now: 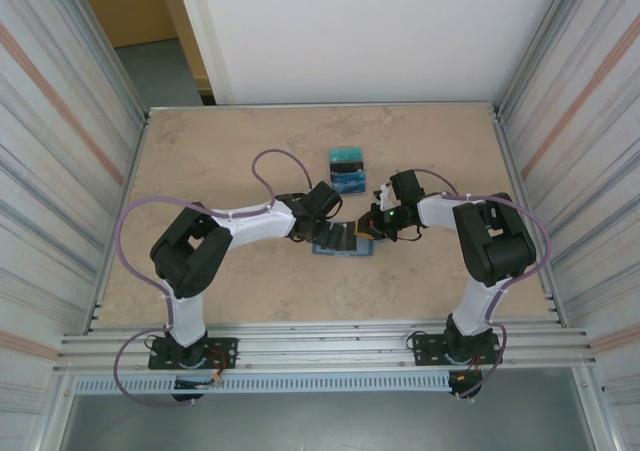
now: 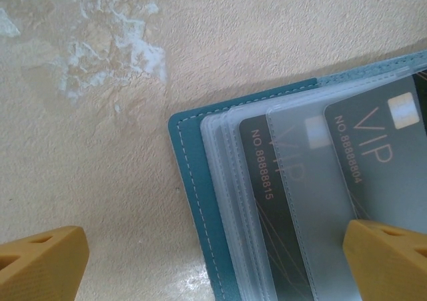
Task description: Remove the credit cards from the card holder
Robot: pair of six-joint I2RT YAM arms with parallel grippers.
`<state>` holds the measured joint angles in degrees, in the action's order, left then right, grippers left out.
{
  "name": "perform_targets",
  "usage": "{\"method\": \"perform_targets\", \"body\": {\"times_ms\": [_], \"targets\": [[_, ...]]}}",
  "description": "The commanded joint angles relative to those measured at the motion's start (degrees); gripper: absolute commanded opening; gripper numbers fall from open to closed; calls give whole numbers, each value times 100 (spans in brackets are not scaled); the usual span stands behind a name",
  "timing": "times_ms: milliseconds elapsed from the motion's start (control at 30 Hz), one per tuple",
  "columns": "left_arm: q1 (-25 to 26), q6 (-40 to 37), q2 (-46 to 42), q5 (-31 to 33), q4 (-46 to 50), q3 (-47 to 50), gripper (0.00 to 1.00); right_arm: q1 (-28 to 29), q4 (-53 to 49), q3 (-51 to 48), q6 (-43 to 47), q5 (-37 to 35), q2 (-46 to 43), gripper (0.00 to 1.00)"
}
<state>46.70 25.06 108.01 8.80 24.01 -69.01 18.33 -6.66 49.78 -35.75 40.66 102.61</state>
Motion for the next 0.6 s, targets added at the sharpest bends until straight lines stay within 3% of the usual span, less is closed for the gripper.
{"method": "perform_targets", "body": {"times_ms": [0, 200, 567], "targets": [[16, -49, 102, 96, 265, -26, 98, -33, 119, -113, -155, 73, -145, 13], [24, 4, 118, 112, 327, 20, 99, -11, 317, -261, -290, 92, -122, 21], [21, 87, 147, 19, 289, 83, 99, 226, 639, -342, -483, 143, -70, 21]]}}
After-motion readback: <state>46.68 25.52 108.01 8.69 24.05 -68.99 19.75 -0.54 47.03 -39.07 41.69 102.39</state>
